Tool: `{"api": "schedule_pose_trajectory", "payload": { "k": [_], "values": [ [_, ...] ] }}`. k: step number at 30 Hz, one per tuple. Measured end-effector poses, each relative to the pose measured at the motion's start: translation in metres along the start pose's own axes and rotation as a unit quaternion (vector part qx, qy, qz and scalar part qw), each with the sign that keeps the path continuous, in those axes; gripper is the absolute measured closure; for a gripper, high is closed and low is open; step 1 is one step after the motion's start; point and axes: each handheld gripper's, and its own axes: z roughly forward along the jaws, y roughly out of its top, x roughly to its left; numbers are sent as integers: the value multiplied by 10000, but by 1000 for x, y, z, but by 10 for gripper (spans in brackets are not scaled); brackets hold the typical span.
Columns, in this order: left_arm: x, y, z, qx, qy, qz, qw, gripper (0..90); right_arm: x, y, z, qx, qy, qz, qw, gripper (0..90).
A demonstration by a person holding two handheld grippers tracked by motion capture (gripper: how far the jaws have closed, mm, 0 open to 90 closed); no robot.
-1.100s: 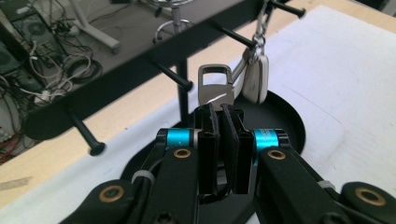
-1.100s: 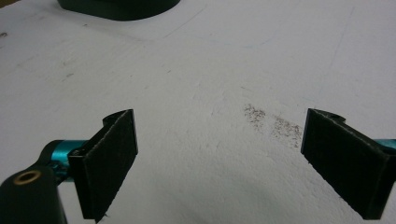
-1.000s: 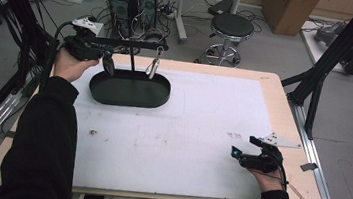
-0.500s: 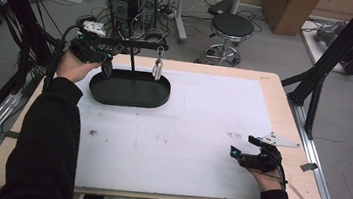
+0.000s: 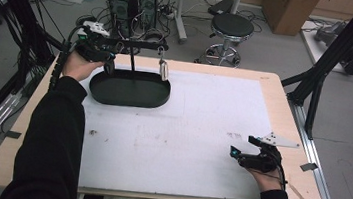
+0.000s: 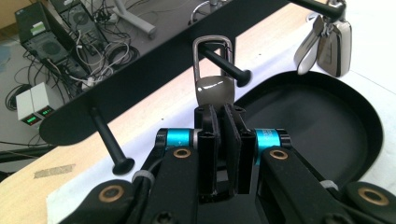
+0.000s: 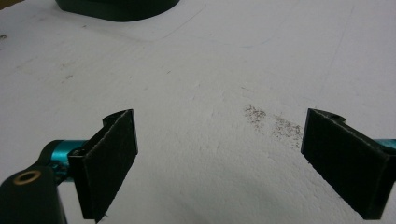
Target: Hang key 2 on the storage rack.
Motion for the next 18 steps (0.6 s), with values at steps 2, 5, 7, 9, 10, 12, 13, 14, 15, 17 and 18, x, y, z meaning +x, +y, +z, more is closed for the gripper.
{"api": "schedule_pose_trajectory", "payload": {
  "k": [2,5,7,9,10,12,13,14,15,17,18],
  "values": [
    [2,-1,1,-16,-22,-11,10000,835,0,0,0,12,5,-9,10000,101],
    [2,-2,2,-25,-51,-11,10000,831,0,-1,0,4,-15,10,10000,101],
    [1,-1,3,-41,-98,-22,9999,818,0,-1,0,25,-9,14,10000,101],
    [0,0,1,-164,-306,-136,9993,741,0,-1,1,29,-1,-2,10000,101],
    [-1,1,0,-245,-399,-228,9986,673,0,-1,1,31,7,-4,10000,101],
    [-5,3,-4,-339,-413,-181,9984,556,0,-1,1,28,7,-2,10000,101],
    [-5,3,-6,-392,-525,-230,9976,540,0,-1,1,24,6,-13,10000,101],
    [-4,3,-7,-418,-641,-291,9966,519,0,-1,1,21,2,-16,10000,101],
    [-4,3,-8,-435,-685,-306,9962,490,1,-1,1,12,-5,-18,10000,101],
    [-4,2,-11,-422,-724,-307,9960,410,1,-1,0,0,-21,-14,10000,101],
    [-4,1,-12,-435,-723,-301,9960,368,1,-1,0,-8,-20,-19,10000,101]
  ]
}}
